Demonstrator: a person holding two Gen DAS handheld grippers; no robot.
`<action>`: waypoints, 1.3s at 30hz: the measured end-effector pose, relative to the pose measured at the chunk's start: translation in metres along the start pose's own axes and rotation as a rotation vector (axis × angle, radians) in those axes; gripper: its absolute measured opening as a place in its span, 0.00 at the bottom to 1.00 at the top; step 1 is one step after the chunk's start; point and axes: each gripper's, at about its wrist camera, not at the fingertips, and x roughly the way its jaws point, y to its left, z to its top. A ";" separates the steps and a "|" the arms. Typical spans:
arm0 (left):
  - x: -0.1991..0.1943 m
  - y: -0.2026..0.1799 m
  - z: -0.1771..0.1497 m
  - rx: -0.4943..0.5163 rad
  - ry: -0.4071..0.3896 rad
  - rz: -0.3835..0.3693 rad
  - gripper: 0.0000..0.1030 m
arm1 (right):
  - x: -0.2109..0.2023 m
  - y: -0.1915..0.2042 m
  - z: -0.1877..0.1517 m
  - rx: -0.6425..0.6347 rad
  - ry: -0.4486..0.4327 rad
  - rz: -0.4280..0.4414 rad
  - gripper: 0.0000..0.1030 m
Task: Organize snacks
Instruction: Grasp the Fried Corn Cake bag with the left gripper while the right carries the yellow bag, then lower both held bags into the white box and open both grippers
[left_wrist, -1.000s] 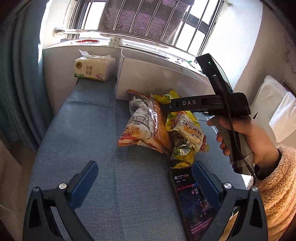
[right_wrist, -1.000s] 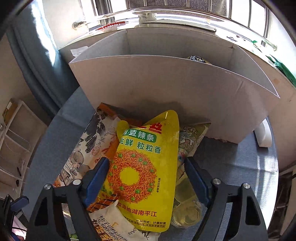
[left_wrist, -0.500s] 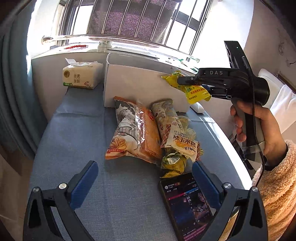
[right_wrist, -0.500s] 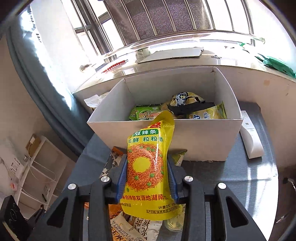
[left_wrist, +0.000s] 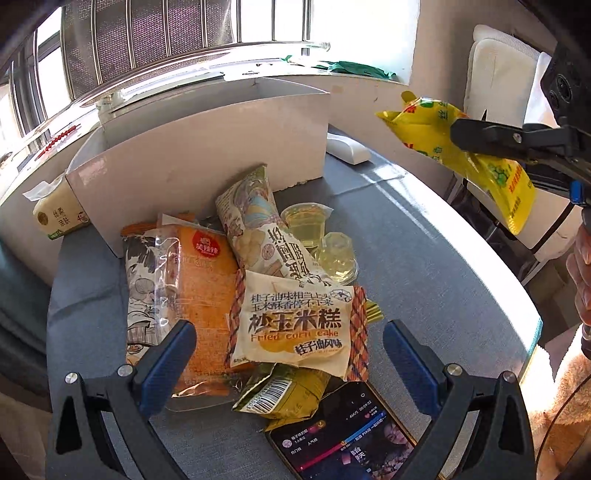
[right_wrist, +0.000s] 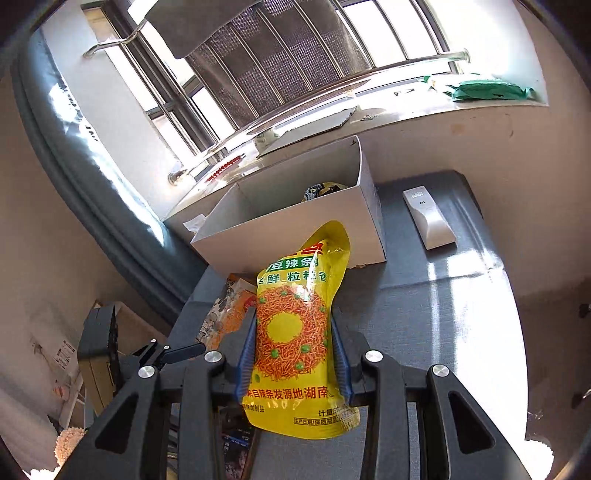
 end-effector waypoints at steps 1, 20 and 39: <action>0.003 -0.001 0.001 0.004 0.004 -0.003 1.00 | -0.003 -0.003 -0.005 0.008 0.002 0.004 0.38; -0.044 0.034 -0.011 -0.124 -0.112 -0.138 0.60 | -0.008 -0.012 -0.029 0.039 0.008 0.052 0.38; 0.001 0.179 0.182 -0.370 -0.251 -0.143 0.59 | 0.143 0.015 0.168 -0.063 0.063 -0.018 0.38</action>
